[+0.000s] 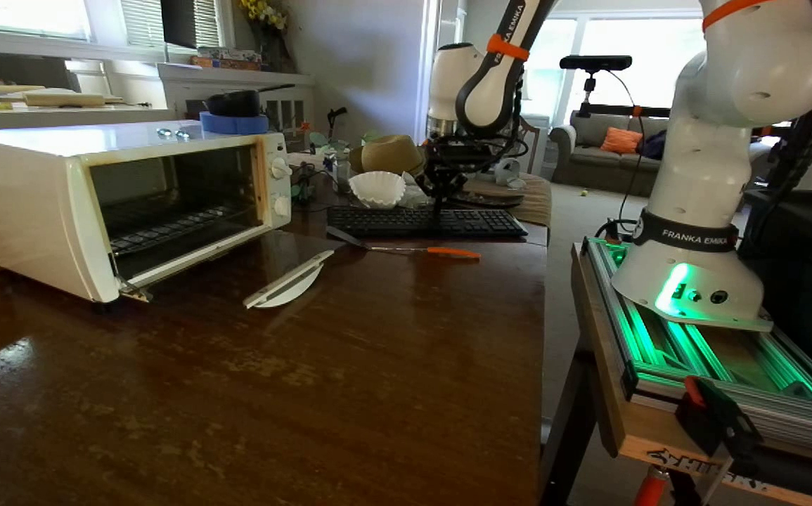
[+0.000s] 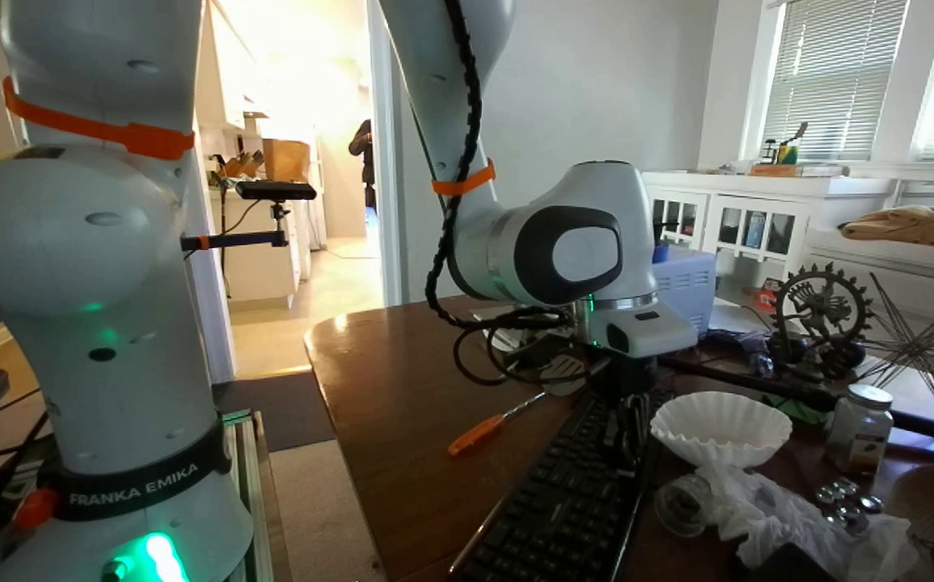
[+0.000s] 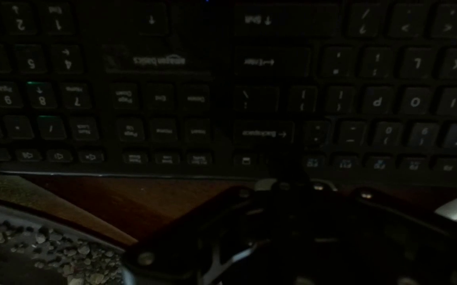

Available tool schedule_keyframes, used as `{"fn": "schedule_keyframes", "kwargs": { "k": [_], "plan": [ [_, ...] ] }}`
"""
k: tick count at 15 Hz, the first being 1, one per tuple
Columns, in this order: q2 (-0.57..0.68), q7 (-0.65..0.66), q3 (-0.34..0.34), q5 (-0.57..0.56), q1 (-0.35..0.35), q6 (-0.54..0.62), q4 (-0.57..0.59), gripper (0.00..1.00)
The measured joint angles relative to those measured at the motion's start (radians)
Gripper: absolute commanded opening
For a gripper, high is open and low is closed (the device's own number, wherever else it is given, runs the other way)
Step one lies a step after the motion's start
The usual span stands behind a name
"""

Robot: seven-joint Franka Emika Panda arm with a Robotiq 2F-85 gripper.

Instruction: Press a button on the keyboard

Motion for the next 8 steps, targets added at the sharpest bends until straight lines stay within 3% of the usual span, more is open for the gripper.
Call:
{"fn": "schedule_keyframes", "kwargs": {
  "k": [5, 8],
  "plan": [
    [-0.01, 0.021, -0.029, -0.028, 0.031, -0.011, 0.0, 0.0],
    [-0.078, 0.021, -0.027, -0.028, 0.029, -0.09, -0.001, 0.0]
  ]
}}
